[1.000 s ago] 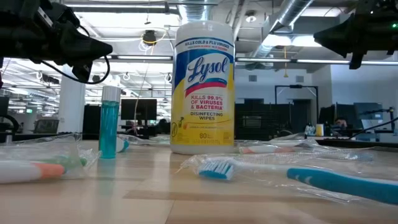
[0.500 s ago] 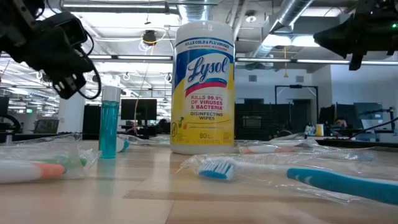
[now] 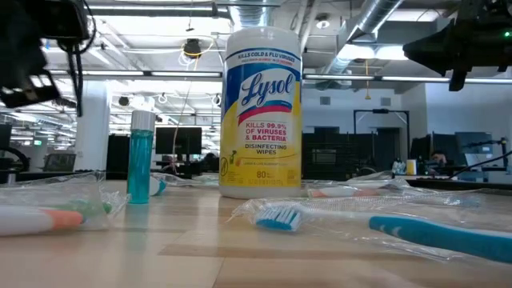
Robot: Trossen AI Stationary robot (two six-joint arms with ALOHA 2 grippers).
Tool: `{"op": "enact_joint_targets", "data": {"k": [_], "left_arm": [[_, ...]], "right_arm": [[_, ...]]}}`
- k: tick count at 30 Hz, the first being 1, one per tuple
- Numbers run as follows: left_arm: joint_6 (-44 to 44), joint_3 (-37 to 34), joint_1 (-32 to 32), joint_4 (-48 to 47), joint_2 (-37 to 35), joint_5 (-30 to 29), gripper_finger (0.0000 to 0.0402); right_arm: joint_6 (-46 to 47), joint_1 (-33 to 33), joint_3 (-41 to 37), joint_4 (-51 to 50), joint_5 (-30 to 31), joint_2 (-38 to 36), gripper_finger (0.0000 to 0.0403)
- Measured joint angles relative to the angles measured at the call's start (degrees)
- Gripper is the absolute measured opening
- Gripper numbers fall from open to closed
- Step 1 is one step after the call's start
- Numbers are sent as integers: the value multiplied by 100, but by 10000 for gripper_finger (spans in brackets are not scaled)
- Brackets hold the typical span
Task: Pick & Place toothbrushing station
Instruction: Put the bottom left green toothbrush into the black mesh organizer
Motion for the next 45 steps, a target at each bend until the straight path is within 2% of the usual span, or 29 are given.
{"op": "enact_joint_targets", "data": {"k": [7,15,19,24,37,45], "left_arm": [[-612,623,-408,-33,1152,384,1],[-1079,707,-408,-80,2079,1147,1],[-1027,707,-314,-75,2143,1150,1],[-461,707,-276,-73,2143,1118,9],[-331,707,-278,-59,2143,956,116],[-324,703,-278,-62,2143,713,122]], "right_arm": [[332,64,0,-101,-214,5,58],[298,96,0,-94,-295,5,58],[297,96,0,-87,-300,5,58],[297,96,0,-87,-301,5,58],[254,96,0,-87,-299,5,58],[251,96,0,-87,-299,5,58]]}}
